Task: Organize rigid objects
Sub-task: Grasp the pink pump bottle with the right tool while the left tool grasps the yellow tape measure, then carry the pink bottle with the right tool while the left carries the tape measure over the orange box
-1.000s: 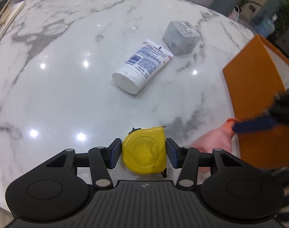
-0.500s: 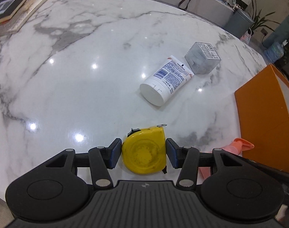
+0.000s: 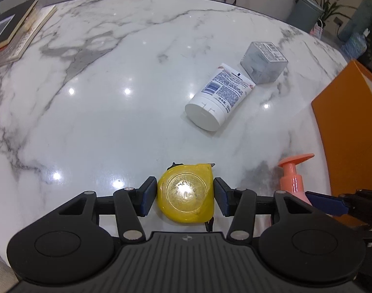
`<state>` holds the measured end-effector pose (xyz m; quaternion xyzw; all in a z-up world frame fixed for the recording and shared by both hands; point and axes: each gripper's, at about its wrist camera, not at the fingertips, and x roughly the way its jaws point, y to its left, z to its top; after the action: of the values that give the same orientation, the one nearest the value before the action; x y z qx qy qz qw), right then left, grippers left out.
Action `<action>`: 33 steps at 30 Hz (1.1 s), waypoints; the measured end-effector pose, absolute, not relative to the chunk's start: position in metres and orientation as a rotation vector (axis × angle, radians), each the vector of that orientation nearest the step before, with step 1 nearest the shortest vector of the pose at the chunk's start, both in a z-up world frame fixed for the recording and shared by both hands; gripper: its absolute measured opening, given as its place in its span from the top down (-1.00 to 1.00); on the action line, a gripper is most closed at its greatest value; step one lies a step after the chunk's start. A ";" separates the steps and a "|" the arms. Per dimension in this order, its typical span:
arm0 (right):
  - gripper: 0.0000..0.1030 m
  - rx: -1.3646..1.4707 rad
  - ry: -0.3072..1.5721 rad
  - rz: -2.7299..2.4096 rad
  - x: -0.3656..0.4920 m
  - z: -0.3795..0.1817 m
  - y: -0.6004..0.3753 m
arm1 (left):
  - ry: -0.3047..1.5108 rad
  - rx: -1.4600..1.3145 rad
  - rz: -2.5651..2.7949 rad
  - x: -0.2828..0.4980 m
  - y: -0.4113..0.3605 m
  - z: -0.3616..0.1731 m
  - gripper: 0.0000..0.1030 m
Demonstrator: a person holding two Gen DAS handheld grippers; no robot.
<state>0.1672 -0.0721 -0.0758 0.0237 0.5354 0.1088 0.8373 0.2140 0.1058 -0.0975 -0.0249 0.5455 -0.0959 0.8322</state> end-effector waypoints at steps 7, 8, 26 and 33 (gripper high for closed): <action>0.15 0.098 1.129 0.225 0.181 -0.079 -0.077 | 1.156 -0.030 -0.198 0.213 0.103 -0.098 -0.14; 0.15 0.095 1.129 0.215 0.183 -0.080 -0.077 | 1.155 -0.022 -0.199 0.213 0.102 -0.098 -0.15; 0.51 0.120 1.026 0.314 0.169 -0.061 -0.095 | 1.135 0.026 -0.207 0.212 0.097 -0.093 -0.11; 0.52 0.164 0.928 0.365 0.145 -0.038 -0.115 | 1.011 0.102 -0.250 0.200 0.078 -0.061 -0.11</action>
<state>0.1447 -0.1152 -0.0380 0.0787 0.4445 0.1747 0.8751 0.1997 0.0780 -0.0606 0.0487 0.4828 -0.1196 0.8661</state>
